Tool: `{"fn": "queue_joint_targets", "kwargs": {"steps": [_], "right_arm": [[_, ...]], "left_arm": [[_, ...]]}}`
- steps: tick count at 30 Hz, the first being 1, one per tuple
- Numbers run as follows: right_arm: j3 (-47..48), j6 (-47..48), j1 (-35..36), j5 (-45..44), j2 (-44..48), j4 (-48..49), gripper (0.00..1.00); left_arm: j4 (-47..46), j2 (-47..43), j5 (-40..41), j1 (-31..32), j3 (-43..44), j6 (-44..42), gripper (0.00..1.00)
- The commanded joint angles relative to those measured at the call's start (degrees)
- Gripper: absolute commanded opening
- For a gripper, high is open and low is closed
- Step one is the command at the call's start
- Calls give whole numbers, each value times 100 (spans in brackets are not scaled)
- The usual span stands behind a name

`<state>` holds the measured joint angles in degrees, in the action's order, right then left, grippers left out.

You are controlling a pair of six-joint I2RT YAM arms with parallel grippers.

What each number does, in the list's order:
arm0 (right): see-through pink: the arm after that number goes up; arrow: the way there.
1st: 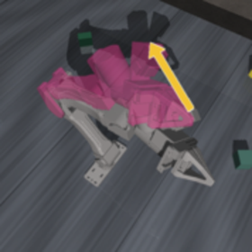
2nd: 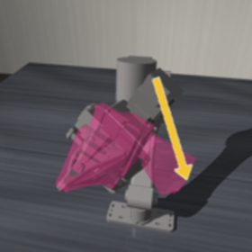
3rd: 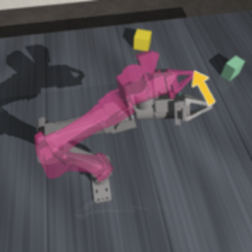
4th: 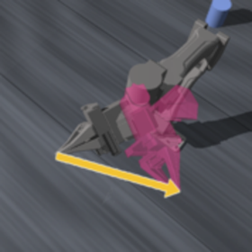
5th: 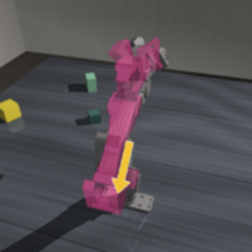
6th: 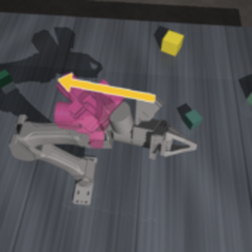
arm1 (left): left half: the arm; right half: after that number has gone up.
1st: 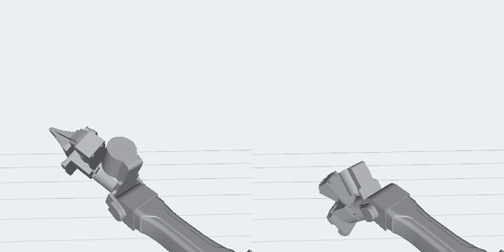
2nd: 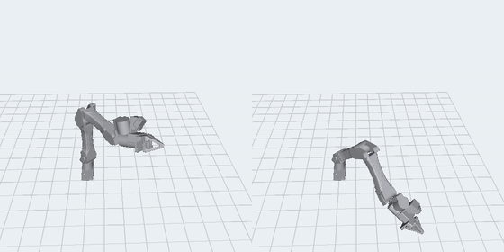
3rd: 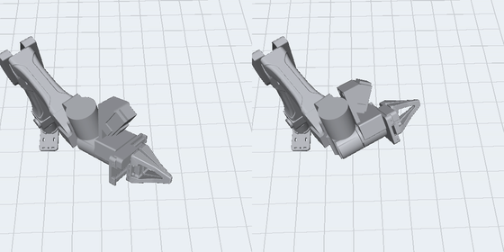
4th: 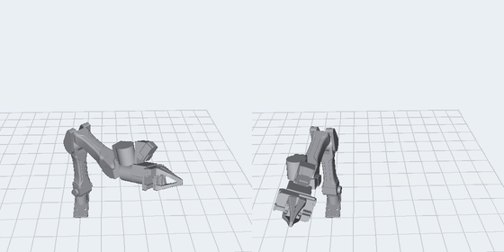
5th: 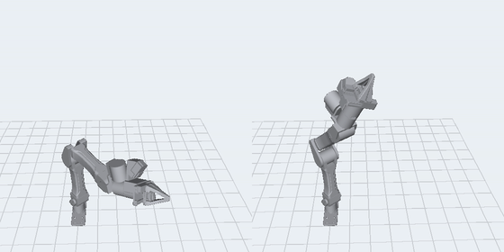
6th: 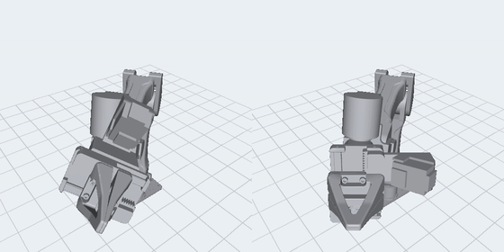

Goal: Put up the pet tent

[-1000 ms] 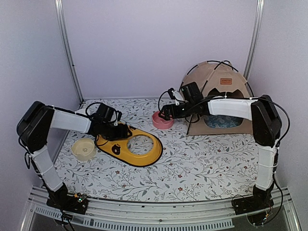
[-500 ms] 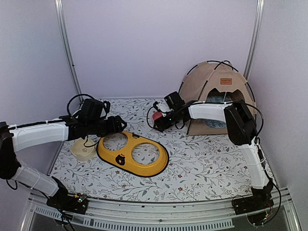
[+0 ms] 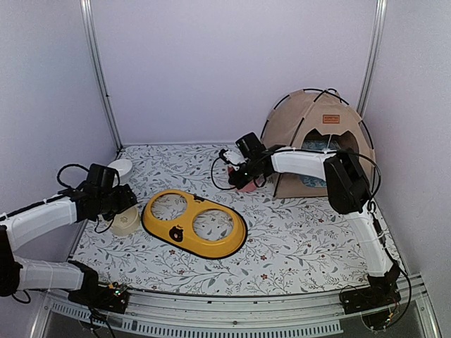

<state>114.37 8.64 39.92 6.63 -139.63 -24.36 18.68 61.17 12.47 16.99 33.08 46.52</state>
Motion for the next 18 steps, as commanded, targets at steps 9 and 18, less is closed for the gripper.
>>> {"fn": "queue_joint_targets", "kwargs": {"steps": [9, 18], "right_arm": [[117, 37, 319, 212, 1204, -405, 0], [-689, -232, 1144, 501, 2239, -520, 0]], "left_arm": [[-454, 2478, -154, -696, 1102, -325, 72], [-466, 3370, 105, -749, 1246, -314, 47]]}}
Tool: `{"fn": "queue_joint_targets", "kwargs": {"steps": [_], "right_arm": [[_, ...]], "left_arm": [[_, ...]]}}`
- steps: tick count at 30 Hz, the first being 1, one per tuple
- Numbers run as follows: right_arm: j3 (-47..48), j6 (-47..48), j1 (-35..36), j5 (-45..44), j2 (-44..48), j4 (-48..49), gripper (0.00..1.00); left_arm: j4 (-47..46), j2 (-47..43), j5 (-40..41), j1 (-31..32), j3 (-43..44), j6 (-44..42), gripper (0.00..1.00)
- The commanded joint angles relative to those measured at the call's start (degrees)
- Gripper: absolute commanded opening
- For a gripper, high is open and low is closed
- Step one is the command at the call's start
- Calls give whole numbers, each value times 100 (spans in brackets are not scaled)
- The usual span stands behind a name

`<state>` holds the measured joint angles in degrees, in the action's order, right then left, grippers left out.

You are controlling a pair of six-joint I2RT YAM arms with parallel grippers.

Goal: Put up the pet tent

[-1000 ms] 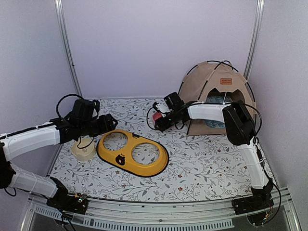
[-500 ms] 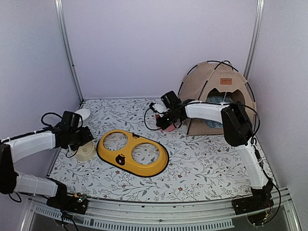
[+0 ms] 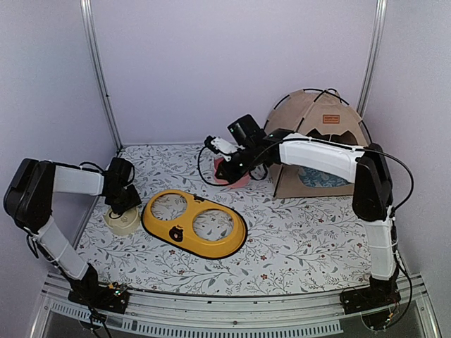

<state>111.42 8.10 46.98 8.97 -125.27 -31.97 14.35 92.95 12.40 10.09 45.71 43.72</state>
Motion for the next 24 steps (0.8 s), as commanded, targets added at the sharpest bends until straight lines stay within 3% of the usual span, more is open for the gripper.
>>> {"fn": "queue_joint_targets", "kwargs": {"steps": [1, 9, 18, 24], "right_arm": [[-571, -250, 550, 338, 925, 296, 0], [-1940, -1151, 1277, 749, 1391, 1173, 0], [-2240, -1447, 1314, 621, 638, 1649, 0], [-2381, -1157, 1063, 38, 265, 1500, 0]], "left_arm": [[-66, 234, 125, -57, -33, -31, 44], [-226, 460, 94, -59, 10, -203, 1], [-76, -222, -2, 6, -38, -680, 0], [300, -971, 64, 520, 9, -1031, 0]]}}
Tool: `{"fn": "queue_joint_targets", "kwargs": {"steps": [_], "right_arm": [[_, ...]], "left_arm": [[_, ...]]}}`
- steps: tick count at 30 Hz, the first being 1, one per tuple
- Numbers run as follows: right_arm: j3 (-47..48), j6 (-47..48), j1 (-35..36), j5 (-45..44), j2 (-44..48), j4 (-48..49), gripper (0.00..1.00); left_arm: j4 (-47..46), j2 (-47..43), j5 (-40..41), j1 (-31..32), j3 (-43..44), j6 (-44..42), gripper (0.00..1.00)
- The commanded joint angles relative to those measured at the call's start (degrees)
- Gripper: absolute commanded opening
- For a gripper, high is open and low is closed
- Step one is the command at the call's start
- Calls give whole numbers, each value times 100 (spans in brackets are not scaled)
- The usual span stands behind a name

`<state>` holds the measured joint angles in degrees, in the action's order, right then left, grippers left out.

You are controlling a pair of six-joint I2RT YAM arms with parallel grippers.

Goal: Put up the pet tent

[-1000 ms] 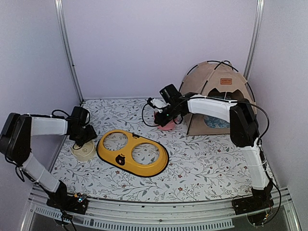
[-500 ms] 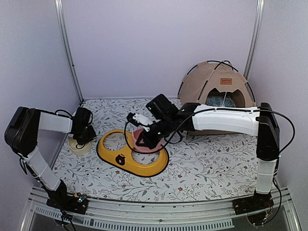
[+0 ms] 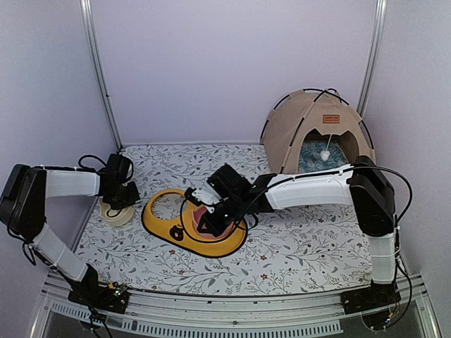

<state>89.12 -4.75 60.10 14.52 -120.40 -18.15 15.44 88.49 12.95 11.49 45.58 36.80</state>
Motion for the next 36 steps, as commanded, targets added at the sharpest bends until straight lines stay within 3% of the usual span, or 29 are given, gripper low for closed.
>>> {"fn": "queue_joint_targets", "kwargs": {"steps": [1, 8, 15, 17, 21, 24, 29, 36], "right_arm": [[-184, 153, -350, -676, -228, 86, 0], [-420, 739, -716, -1050, -265, 188, 0], [-555, 1228, -836, -841, -208, 418, 0], [-561, 1186, -840, -709, -85, 430, 9], [-571, 1001, -838, -553, 291, 462, 44], [-587, 813, -838, -662, 682, 445, 61], [-628, 525, -834, -960, 1208, 329, 74], [-1063, 175, -895, -993, 1709, 329, 82]], "left_arm": [[271, -613, 53, 537, 46, -393, 0], [715, -830, 309, 1811, 506, -809, 0], [716, -577, 327, 2703, 1133, -1525, 0], [634, -429, 170, 2803, 1292, -1774, 0], [427, -1, -79, 2882, 1665, -2236, 0], [270, 457, -78, 2883, 2082, -2620, 0], [58, 1325, -166, 2856, 2772, -3033, 0], [235, 2348, -451, 2622, 3268, -2868, 0]]}}
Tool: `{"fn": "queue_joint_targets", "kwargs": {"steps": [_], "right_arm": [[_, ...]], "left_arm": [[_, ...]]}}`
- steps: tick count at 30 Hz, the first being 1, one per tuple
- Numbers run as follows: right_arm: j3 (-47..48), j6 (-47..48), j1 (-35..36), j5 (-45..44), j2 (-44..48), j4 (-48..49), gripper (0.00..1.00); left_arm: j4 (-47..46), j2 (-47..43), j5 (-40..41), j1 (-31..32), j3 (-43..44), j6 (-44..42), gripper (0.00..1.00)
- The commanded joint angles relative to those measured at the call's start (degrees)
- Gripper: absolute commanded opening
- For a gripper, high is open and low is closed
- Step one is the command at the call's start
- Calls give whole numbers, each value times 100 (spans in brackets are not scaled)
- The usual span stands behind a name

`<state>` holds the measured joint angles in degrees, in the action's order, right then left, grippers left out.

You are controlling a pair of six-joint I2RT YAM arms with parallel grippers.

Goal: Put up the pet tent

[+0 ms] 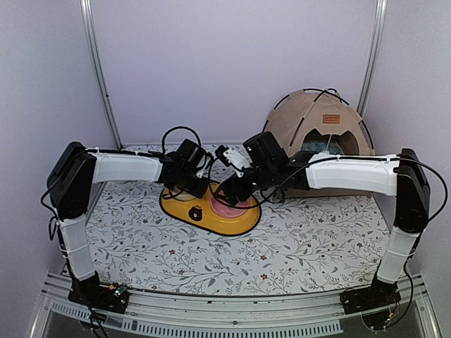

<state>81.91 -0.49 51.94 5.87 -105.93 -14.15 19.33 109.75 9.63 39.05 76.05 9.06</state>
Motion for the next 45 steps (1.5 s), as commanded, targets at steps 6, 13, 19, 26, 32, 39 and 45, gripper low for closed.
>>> {"fn": "queue_joint_targets", "kwargs": {"steps": [6, 13, 19, 26, 32, 39, 45], "right_arm": [[-710, -487, -238, -22, 469, 16, 89], [-741, -761, -385, 61, 397, 104, 99], [-846, -1124, -561, 135, 415, 122, 99], [-1960, -1557, -864, -128, 1307, 891, 99], [-3189, -1959, -1740, 85, 2327, 1512, 99], [-3760, -2191, -1670, 626, 2473, 1739, 99], [-3427, -2554, -315, 393, 1466, 1885, 100]], "left_arm": [[30, 232, -296, -135, 4, 315, 0], [140, 46, -485, -137, -70, 651, 49], [33, -492, -554, -151, -40, 859, 72], [-893, -1671, -684, -324, -1082, 1137, 99], [-1681, -2969, -1141, -1123, -2608, 1590, 99], [-1999, -3608, -1480, -1520, -3760, 1856, 100], [-2908, -3641, -2264, -1360, -4758, 2409, 99]]}}
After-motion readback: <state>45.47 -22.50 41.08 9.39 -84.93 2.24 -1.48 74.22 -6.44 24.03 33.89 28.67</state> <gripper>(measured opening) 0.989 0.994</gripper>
